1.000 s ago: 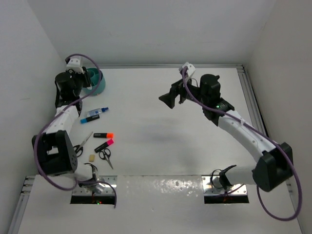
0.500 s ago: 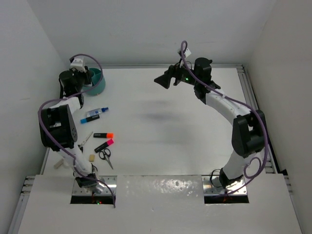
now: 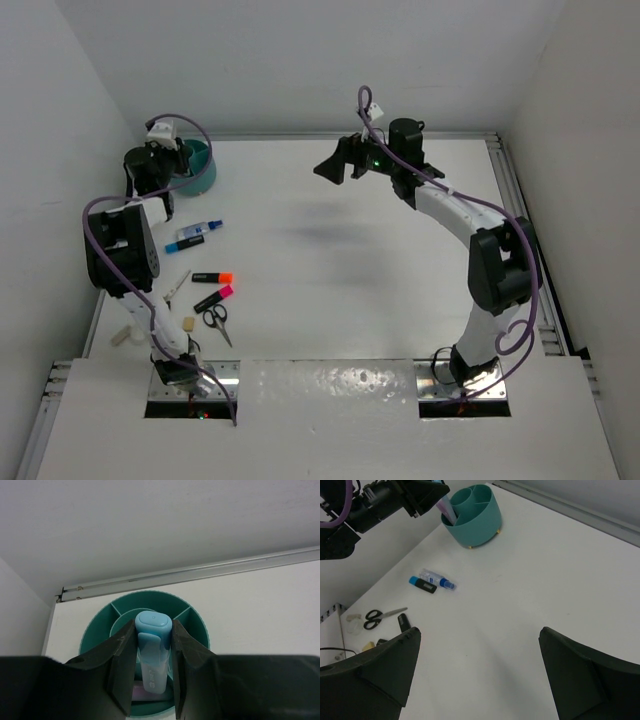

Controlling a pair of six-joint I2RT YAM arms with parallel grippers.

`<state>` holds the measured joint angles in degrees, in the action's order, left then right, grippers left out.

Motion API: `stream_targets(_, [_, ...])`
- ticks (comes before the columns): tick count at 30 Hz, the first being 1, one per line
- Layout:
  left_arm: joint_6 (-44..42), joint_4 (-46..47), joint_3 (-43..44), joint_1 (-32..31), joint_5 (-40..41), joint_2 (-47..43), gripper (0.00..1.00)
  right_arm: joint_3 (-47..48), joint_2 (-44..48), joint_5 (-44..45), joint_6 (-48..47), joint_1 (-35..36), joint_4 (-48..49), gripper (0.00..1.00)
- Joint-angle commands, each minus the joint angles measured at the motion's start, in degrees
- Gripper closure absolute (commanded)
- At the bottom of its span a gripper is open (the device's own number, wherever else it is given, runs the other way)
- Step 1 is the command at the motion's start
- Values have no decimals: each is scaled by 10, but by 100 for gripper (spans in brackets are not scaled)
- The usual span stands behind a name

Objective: Sort the stationery into containers
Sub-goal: Place the pen in the storage box.

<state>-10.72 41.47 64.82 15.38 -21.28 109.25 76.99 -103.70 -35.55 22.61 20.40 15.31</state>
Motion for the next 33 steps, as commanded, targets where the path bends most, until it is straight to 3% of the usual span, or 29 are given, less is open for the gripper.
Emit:
stream_targets(1, [-9, 42, 0, 9, -9, 10, 100, 23, 6, 15, -24, 4, -7, 1])
stream_targets(4, [-11, 41, 0, 11, -7, 16, 97, 22, 8, 16, -25, 6, -12, 1])
stream_targets(5, [-10, 36, 0, 12, -11, 11, 79, 22, 10, 16, -26, 7, -17, 1])
stream_targets(7, [-8, 30, 0, 16, -20, 8, 56, 21, 13, 16, -32, 10, -22, 1])
stream_targets(8, [-8, 18, 2, 21, -31, 4, 30, 20, 16, 15, -34, 10, -26, 1])
stream_targets(10, [-12, 3, 7, 25, -48, -8, 6, 18, 24, 15, -41, 13, -32, 1])
stream_targets(11, [-11, -9, 12, 31, -64, -13, 0, 11, 28, 15, -43, 13, -33, 1])
stream_targets(18, [-29, -94, 57, 47, -181, -97, 0, -36, 90, 23, -70, 32, -49, 1])
stream_targets(21, [-73, -179, 71, 45, -206, -136, 0, -70, 133, 29, -88, 42, -68, 1])
stream_targets(22, [-96, -248, 79, 43, -209, -144, 0, -90, 158, 34, -99, 46, -73, 1])
stream_targets(24, [-210, -353, 93, 28, -209, -167, 12, -117, 184, 39, -107, 52, -79, 1])
stream_targets(25, [-268, -490, 109, 15, -203, -170, 37, -147, 198, 43, -111, 56, -78, 1])
stream_targets(26, [-386, -548, 115, -14, -169, -172, 52, -162, 224, 55, -112, 58, -75, 1])
stream_targets(27, [-426, -637, 113, -29, -143, -171, 68, -187, 235, 60, -115, 63, -74, 1])
stream_targets(28, [-492, -681, 115, -53, -110, -167, 71, -199, 247, 65, -116, 66, -74, 1])
stream_targets(29, [-513, -717, 117, -63, -97, -154, 71, -207, 266, 76, -118, 68, -76, 1])
stream_targets(30, [-524, -747, 122, -70, -89, -143, 65, -215, 274, 79, -120, 72, -78, 1])
stream_targets(31, [-536, -797, 140, -84, -73, -116, 45, -229, 282, 84, -121, 74, -81, 1])
stream_targets(33, [-535, -845, 171, -91, -61, -83, 34, -236, 297, 90, -122, 76, -91, 1])
